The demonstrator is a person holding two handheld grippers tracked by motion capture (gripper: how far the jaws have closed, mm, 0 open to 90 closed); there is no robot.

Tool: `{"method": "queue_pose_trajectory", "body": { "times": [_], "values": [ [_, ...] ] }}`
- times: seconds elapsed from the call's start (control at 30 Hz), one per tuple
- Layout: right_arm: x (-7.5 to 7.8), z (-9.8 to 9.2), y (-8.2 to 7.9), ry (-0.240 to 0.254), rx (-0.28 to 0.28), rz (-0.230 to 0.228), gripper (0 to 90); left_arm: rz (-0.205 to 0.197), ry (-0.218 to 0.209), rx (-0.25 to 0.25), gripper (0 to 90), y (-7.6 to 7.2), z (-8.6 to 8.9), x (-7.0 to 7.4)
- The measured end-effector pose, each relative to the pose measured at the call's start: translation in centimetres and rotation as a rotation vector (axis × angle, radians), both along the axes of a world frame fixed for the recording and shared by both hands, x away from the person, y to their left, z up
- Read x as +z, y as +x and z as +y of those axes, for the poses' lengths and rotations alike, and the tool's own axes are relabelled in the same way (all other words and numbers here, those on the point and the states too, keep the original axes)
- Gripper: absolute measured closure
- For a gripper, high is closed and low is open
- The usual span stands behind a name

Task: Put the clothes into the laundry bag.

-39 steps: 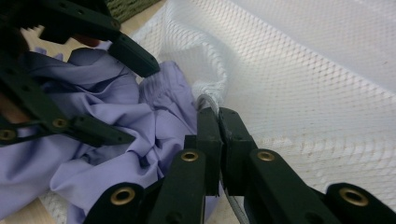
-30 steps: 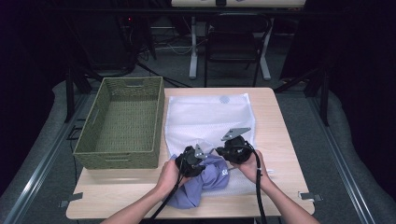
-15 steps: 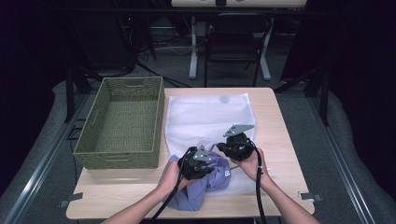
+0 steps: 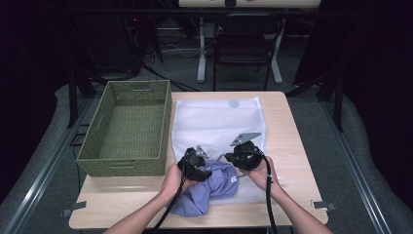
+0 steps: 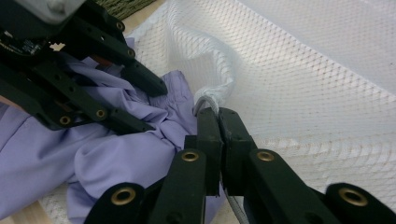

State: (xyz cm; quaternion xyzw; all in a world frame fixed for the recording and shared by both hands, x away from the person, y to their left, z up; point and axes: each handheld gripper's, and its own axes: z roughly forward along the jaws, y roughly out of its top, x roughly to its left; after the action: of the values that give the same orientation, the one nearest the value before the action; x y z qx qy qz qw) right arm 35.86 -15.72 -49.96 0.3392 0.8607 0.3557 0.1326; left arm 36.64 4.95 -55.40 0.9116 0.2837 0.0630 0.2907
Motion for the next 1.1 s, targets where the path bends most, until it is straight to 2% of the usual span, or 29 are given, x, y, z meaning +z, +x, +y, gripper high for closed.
{"method": "queue_pose_trajectory", "body": {
  "times": [0.07, 0.13, 0.17, 0.23, 0.33, 0.4, 0.43, 0.5, 0.57, 0.67, 0.7, 0.73, 0.83, 0.87, 0.9, 0.97, 1.1],
  "values": [
    [-0.1, 0.1, 0.0, -0.003, 0.004, 0.003, 88.4, 0.000, -0.015, -0.016, 69.4, 0.0, -0.1, -0.2],
    [-0.1, 0.2, 0.0, -0.006, 0.008, 0.005, 88.4, -0.018, -0.014, -0.028, 80.5, -0.3, -0.3, -0.2],
    [-0.1, 0.2, 0.0, -0.005, 0.007, 0.005, 88.4, -0.027, -0.005, -0.040, 82.7, -0.4, -0.5, -0.2],
    [-0.1, 0.1, 0.0, -0.007, 0.006, 0.003, 88.4, -0.046, -0.001, -0.049, 84.5, -0.4, -0.4, 0.0],
    [0.0, 0.0, -0.1, -0.005, -0.005, -0.003, 88.4, -0.039, -0.050, -0.051, 85.3, -0.6, 0.0, 0.6],
    [0.2, -0.1, -0.1, -0.003, -0.009, -0.009, 88.3, -0.044, -0.085, -0.072, 85.5, -0.8, 0.0, 1.3],
    [0.3, -0.1, -0.1, 0.001, -0.012, -0.012, 88.4, -0.054, -0.087, -0.075, 85.5, -1.0, 0.0, 1.7],
    [0.5, -0.2, 0.0, 0.007, -0.018, -0.018, 88.4, -0.045, -0.132, -0.108, 85.5, -1.3, -0.3, 2.3],
    [0.6, -0.3, 0.0, 0.014, -0.028, -0.023, 88.4, -0.047, -0.136, -0.143, 85.5, -1.7, -0.8, 2.6],
    [0.8, -0.4, 0.1, 0.030, -0.037, -0.029, 88.4, -0.052, -0.122, -0.157, 85.1, -2.0, -1.3, 2.4],
    [1.0, -0.5, 0.0, 0.032, -0.038, -0.031, 88.4, -0.066, -0.108, -0.138, 83.3, -2.0, -1.3, 2.3],
    [1.1, -0.5, 0.0, 0.032, -0.034, -0.034, 88.4, -0.079, -0.088, -0.114, 77.1, -1.8, -1.3, 2.2],
    [1.1, -0.4, -0.2, 0.033, -0.027, -0.031, 88.3, -0.134, -0.053, 0.000, 43.7, -1.2, -0.8, 2.2],
    [1.0, -0.4, -0.2, 0.035, -0.028, -0.025, 88.4, -0.137, -0.050, 0.031, 37.0, -0.9, -0.5, 2.0],
    [0.9, -0.4, -0.1, 0.033, -0.025, -0.023, 88.4, -0.119, -0.056, 0.056, 32.1, -0.4, -0.1, 1.9],
    [0.7, -0.4, 0.0, 0.034, -0.025, -0.010, 88.4, -0.064, -0.054, 0.063, 29.9, 0.4, 0.4, 1.2],
    [0.3, -0.2, 0.1, 0.027, -0.015, 0.008, 88.4, 0.013, -0.041, 0.067, 33.8, 1.1, 0.7, -0.3]
  ]
}}
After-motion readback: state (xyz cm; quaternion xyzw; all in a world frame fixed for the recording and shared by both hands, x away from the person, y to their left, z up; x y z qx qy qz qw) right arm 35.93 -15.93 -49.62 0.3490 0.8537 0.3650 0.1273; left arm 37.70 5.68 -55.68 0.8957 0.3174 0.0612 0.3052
